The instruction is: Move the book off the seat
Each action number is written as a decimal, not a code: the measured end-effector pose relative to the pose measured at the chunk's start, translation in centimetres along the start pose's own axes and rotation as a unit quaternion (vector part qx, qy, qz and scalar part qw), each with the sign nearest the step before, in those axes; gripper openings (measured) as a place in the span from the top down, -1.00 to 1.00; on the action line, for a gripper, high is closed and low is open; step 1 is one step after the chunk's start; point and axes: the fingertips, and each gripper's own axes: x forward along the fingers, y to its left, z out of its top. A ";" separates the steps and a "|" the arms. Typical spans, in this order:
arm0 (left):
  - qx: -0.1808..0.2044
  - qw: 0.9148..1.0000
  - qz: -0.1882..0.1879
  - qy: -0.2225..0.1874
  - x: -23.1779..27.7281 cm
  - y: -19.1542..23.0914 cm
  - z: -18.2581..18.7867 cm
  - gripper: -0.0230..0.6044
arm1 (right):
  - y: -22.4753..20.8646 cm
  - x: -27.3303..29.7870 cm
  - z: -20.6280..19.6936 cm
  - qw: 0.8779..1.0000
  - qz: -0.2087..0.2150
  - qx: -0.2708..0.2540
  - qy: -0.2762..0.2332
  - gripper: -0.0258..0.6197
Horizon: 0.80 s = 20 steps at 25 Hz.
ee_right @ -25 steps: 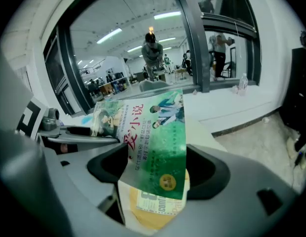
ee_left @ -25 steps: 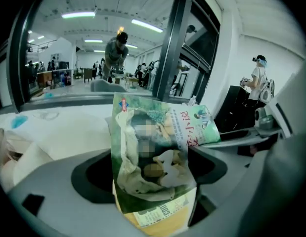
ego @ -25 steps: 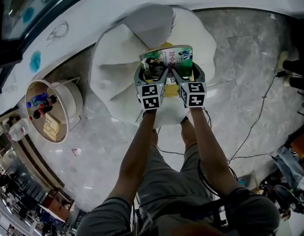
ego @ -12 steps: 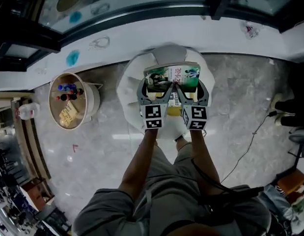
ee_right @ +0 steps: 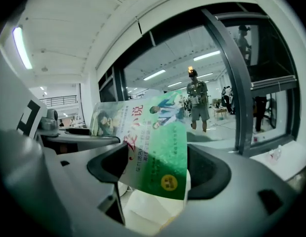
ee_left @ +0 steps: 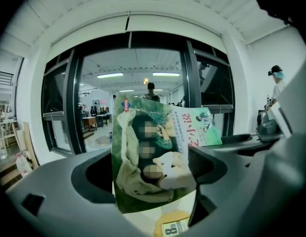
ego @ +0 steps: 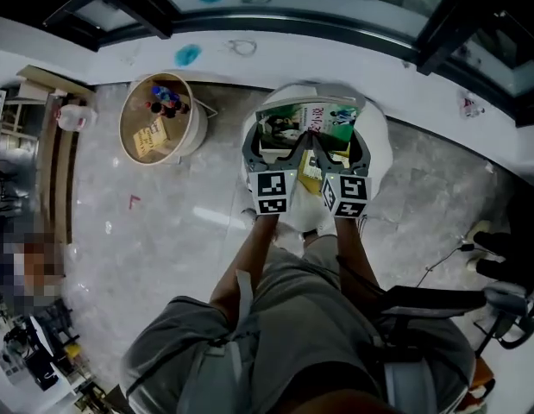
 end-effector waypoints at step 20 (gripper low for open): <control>-0.054 0.990 0.093 -0.086 -15.7 25.8 3.5 -0.50 | 29.2 5.1 5.5 0.991 0.097 -0.089 -0.037 -0.19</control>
